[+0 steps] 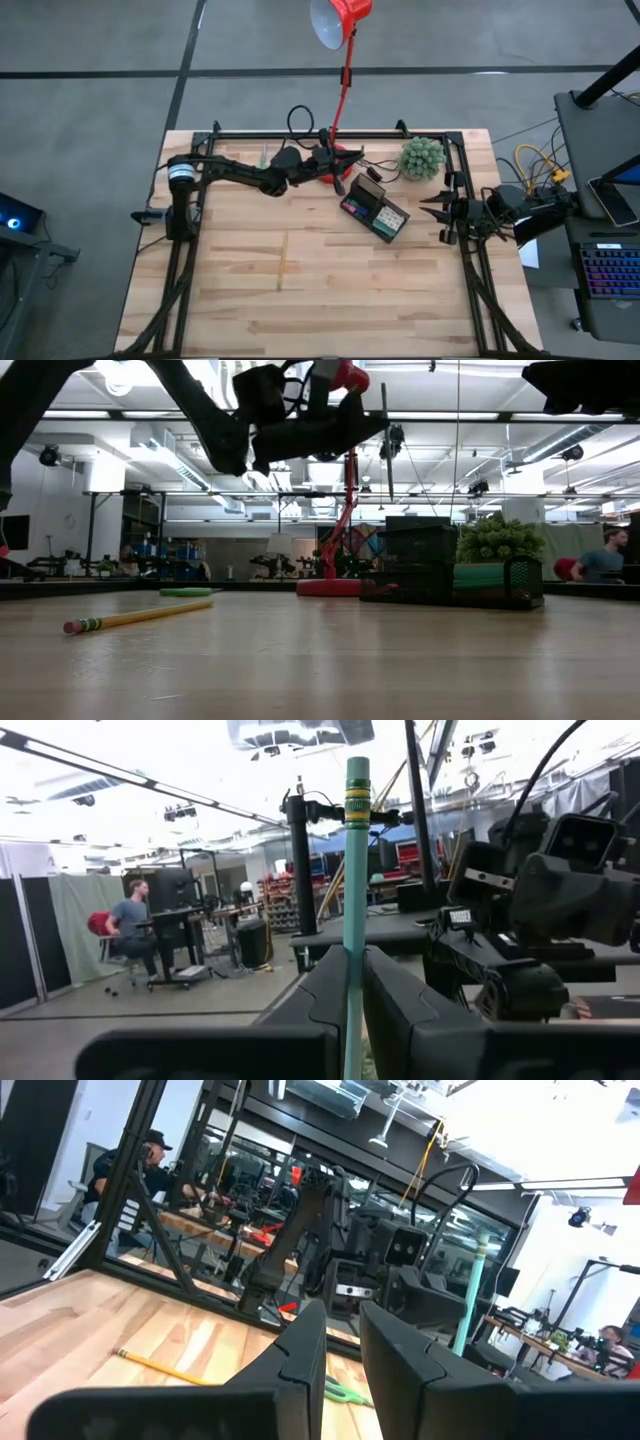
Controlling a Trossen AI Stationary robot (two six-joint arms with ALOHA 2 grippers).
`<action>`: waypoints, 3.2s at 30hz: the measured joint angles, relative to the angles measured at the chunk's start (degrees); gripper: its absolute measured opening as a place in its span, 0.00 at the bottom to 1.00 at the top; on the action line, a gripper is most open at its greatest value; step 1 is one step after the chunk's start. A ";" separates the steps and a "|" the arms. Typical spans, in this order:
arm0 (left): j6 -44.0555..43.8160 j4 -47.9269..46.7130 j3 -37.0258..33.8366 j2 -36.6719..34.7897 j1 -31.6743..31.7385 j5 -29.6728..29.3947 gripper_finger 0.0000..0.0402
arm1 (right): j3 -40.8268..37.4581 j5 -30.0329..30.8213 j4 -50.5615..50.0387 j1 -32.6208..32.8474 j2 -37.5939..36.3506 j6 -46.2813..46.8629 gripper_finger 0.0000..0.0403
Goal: Pick and place office supplies into organizer
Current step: Put the blue pencil into the desk organizer
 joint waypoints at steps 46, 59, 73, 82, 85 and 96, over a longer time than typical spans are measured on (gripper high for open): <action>-7.55 2.64 0.96 11.53 -0.07 0.21 0.01 | 0.00 0.02 -0.12 0.00 0.00 -0.22 0.14; -7.51 -1.66 0.77 11.49 -0.10 0.00 0.01 | 0.00 0.02 -0.12 0.01 0.00 -0.20 0.14; -7.07 -4.64 -0.24 11.44 -0.05 0.02 0.01 | 0.00 0.02 -0.12 0.00 0.00 -0.20 0.14; -6.95 -6.34 -0.29 11.44 -0.06 0.04 0.01 | 0.00 0.02 -0.12 0.02 0.00 -0.20 0.14; -6.95 -8.36 -0.29 11.44 -0.07 0.06 0.01 | 0.00 0.04 -0.12 0.01 0.00 -0.20 0.14; -6.97 -10.04 -0.28 11.33 -0.10 0.15 0.01 | 0.00 0.02 -0.12 0.00 0.00 -0.20 0.14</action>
